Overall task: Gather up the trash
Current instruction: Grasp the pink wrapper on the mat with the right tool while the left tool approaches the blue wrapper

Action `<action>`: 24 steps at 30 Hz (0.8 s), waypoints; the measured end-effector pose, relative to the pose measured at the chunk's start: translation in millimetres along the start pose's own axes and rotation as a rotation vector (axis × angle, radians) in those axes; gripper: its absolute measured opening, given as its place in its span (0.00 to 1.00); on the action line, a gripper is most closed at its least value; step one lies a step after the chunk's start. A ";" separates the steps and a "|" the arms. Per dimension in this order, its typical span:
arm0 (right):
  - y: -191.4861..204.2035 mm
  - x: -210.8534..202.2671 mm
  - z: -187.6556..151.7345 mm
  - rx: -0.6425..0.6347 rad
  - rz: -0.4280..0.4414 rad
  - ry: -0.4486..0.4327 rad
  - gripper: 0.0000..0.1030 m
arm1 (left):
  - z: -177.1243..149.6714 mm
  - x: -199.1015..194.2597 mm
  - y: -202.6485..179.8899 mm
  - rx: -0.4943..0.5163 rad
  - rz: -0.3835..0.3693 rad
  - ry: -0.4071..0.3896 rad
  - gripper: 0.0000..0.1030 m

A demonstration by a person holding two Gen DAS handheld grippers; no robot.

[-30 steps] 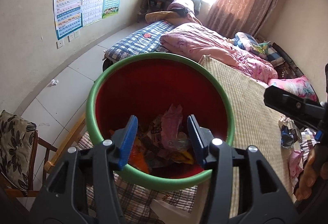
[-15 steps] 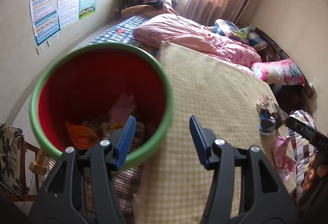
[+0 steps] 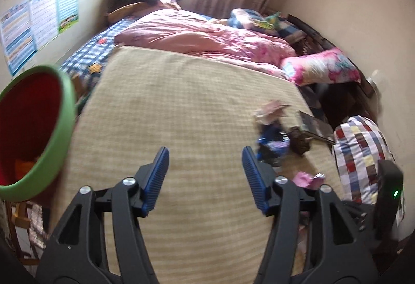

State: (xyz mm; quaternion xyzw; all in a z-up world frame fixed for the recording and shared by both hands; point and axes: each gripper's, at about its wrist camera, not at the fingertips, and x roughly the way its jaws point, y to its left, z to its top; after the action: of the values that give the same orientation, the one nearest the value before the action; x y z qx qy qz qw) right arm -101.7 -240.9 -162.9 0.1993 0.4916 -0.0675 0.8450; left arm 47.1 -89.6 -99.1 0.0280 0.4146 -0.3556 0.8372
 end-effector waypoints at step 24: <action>-62.2 -41.2 18.6 0.041 0.128 -0.080 0.19 | 11.0 133.1 -89.8 0.101 -0.085 0.282 0.42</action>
State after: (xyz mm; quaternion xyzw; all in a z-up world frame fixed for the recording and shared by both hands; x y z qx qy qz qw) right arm -126.9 -308.5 -136.2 0.2448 0.4420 -0.0314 0.8624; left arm 52.6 -236.5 -164.7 0.1023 0.5105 -0.4035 0.7524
